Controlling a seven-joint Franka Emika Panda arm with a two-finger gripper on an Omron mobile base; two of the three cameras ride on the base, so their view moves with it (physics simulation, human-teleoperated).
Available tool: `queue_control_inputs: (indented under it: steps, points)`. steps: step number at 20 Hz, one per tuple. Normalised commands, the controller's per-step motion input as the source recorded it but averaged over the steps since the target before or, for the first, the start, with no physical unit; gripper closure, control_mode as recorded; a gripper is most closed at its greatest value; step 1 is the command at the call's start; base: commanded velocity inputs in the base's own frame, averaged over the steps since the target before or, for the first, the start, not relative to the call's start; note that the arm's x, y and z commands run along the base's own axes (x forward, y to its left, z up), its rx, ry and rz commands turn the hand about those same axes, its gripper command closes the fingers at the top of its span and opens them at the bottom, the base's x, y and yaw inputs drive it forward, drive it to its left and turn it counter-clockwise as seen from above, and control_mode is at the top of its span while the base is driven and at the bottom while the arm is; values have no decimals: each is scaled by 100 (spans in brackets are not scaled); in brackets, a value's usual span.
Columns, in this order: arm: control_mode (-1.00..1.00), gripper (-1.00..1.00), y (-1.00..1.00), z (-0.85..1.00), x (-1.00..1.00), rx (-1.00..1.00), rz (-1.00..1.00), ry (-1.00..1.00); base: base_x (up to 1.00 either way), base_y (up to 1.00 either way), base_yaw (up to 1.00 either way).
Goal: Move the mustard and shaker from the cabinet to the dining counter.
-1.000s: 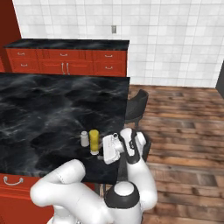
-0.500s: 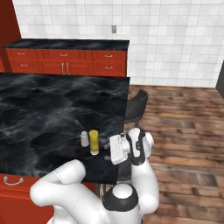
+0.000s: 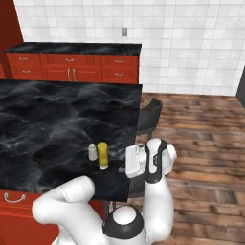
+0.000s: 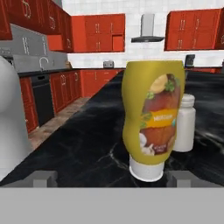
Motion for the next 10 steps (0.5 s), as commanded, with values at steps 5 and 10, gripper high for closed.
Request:
queue_control_inputs:
  steps: [5,10]
  points:
    - [-100,-100,-21,30,-36,-2,-25,2,0,0,0]
    - [-100,-100,-12,31,-43,-2,-29,2,0,0,0]
